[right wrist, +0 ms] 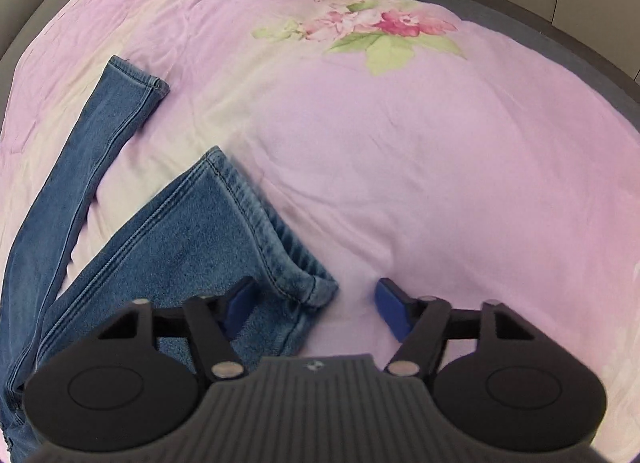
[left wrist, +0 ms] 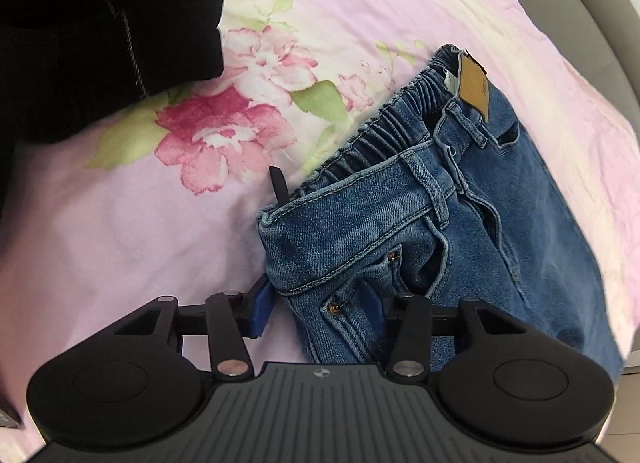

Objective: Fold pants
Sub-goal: 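Grasp the jeans waistband with the left tool while the right tool grasps a leg hem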

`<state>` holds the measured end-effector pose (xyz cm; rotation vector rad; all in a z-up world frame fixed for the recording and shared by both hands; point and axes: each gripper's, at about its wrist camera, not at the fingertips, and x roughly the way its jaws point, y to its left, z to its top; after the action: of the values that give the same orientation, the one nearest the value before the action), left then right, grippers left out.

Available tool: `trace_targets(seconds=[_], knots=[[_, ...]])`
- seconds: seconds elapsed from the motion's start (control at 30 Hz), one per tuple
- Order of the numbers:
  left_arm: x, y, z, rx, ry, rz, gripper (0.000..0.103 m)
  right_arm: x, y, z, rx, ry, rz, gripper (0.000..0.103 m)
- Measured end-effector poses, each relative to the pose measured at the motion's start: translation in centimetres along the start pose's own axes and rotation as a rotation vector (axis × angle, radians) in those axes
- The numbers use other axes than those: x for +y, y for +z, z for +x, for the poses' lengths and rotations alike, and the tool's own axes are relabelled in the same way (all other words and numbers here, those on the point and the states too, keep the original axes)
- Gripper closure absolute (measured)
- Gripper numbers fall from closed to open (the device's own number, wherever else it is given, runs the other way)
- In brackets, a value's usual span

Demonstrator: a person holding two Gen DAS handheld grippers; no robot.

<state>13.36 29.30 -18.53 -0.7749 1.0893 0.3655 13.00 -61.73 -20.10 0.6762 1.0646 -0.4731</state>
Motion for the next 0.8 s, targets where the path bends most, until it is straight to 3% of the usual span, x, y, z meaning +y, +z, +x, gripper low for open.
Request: trace_targets(seconds=[0.13,0.27,0.4,0.53,0.67,0.8], knots=[[-1.5,-0.4,-1.1,-0.060,0.064,0.032,0.065,1.5,1.1,-1.5,-0.028,0.005,-0.008,0.083],[-3.5,0.3,-4.5,-0.141,0.032,0.073,0.080,4.3,3.3,-4.8,-0.121,0.058,-0.015,0.086],[-6.4,1.7,-8.7,-0.235,0.005,0.112,0.084,8.9,6.7,-9.5,-0.252,0.127,-0.063,0.087],[-7.4,2.5,-11.6,-0.280,-0.018,0.121,0.084,10.5,8.0,-15.4,-0.412,0.200,-0.097,0.087],[-5.5,1.5,-10.5,-0.200,-0.027,0.099,0.084,6.4,7.3,-15.2,-0.343,0.141,-0.036,0.089],[-4.2,0.0,-7.5,-0.127,0.064,0.114,0.084,0.3,3.0,-9.8,-0.198,0.033,0.039,0.089]])
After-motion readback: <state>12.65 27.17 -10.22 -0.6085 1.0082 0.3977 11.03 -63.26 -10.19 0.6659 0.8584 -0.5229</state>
